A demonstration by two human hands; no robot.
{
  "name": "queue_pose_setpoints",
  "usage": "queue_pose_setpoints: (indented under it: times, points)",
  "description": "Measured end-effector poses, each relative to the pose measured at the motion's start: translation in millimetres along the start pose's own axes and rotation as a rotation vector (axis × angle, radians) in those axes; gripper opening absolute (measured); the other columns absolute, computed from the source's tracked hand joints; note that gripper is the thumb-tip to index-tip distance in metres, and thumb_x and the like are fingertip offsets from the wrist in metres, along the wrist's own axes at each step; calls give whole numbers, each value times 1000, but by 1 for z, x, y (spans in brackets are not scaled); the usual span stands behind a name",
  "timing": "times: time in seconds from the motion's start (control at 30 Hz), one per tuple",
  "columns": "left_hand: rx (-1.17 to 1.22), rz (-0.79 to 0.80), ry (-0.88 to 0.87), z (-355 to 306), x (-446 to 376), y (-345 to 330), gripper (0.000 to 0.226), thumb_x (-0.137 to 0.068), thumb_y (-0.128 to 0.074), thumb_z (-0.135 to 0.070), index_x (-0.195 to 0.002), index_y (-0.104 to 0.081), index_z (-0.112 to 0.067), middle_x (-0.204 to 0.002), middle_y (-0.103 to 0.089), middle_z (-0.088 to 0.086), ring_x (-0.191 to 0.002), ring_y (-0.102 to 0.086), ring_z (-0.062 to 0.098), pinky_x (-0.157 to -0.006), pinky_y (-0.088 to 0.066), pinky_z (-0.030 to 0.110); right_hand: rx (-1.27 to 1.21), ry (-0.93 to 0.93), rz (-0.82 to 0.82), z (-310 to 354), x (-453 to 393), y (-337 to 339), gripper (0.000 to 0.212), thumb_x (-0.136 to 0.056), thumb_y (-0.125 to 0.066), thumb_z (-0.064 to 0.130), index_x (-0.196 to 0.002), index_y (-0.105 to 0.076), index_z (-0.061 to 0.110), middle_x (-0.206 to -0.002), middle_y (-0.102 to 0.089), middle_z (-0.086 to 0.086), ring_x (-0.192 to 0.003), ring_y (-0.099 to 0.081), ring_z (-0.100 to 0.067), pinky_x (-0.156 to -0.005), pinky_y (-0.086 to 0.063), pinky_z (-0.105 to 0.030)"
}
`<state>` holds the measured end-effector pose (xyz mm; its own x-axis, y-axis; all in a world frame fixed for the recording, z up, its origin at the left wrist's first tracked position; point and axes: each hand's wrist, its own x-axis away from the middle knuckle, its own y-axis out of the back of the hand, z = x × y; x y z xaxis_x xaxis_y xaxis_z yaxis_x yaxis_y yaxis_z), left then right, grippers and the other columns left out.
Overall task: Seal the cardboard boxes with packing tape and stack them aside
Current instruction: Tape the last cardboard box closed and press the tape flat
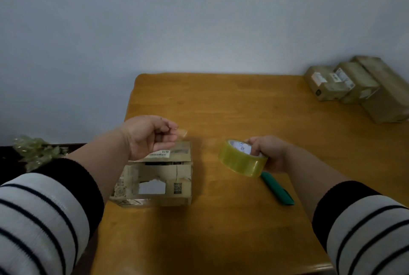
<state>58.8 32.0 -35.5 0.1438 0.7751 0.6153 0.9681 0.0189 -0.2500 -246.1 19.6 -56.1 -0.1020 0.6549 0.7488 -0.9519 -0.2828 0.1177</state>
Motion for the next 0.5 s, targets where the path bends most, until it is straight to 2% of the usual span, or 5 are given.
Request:
queue_pose_setpoints:
  times: [0.1, 0.2, 0.3, 0.4, 0.5]
  points:
    - [-105, -8, -32, -4, -1, -1, 28, -90, -39, -9, -81, -64, -1, -68, -64, 10, -59, -61, 18, -60, -59, 31, -1, -2, -4, 4, 0, -6, 53, -76, -34, -16, -116, -59, 7, -111, -54, -21, -98, -54, -36, -65, -46, -34]
    - [-276, -44, -72, -8, -3, 0, 34, -95, -49, -29, -82, -66, -4, -69, -58, 8, -59, -52, 19, -59, -49, 32, 4, -4, -11, 7, -1, -10, 57, -76, -35, -16, -122, -58, 7, -115, -56, -22, -98, -56, -35, -65, -48, -33]
    - [-643, -96, -165, -10, -7, -4, 36, -87, -66, -48, -87, -69, -12, -70, -53, 4, -63, -49, 18, -60, -46, 31, -24, 7, -14, 9, -2, -14, 51, -77, -34, -16, -113, -61, 9, -108, -60, -20, -93, -59, -32, -66, -48, -33]
    - [-1007, -59, -216, -11, -11, -10, 35, -77, -75, -54, -82, -71, -20, -85, -65, 3, -80, -58, 21, -66, -47, 30, -32, 18, -13, 9, -3, -15, 50, -77, -33, -16, -110, -61, 10, -110, -60, -20, -96, -58, -33, -72, -47, -35]
    - [-1224, -44, -206, -13, -13, -18, 50, -75, -70, -64, -98, -74, -20, -108, -69, -2, -105, -60, 20, -80, -44, 29, -51, 26, -5, 10, -4, -13, 57, -77, -33, -17, -123, -55, 7, -113, -59, -22, -87, -64, -31, -69, -51, -33]
